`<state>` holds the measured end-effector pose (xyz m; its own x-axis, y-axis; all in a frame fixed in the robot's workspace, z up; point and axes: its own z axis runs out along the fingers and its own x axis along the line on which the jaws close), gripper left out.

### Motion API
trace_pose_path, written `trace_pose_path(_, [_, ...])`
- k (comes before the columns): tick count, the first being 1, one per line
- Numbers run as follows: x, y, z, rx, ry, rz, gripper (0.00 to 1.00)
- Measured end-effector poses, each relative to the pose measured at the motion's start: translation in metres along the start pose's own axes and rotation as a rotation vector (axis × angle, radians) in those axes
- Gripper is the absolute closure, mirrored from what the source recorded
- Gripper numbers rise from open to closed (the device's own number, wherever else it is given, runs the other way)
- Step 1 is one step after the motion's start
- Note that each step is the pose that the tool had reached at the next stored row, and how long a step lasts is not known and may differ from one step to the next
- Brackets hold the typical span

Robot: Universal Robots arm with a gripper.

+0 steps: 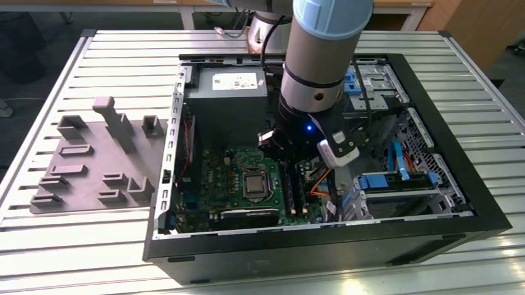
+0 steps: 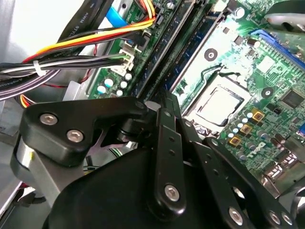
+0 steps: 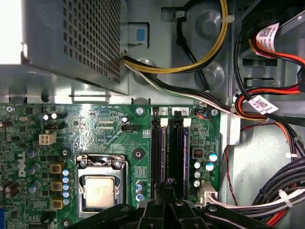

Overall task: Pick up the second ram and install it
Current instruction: 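Press down the second ram until it locks into place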

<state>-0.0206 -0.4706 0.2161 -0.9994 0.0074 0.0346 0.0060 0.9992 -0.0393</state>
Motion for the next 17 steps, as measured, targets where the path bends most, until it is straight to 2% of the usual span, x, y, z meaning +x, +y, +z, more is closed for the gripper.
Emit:
trace_pose_path(3, [0.0001,0.0002,-0.0051,-0.0027,-0.0007,0.0,0.89])
trace_pose_path(8, [0.001,-0.0011,-0.0286,-0.0002,0.0,0.0,0.89])
trace_pose_path(10, [0.0012,-0.0013,-0.0353,-0.0005,-0.0001,0.0,0.89])
trace_pose_path(17, [0.0012,-0.0014,-0.0363,-0.0005,0.0,0.0,0.89])
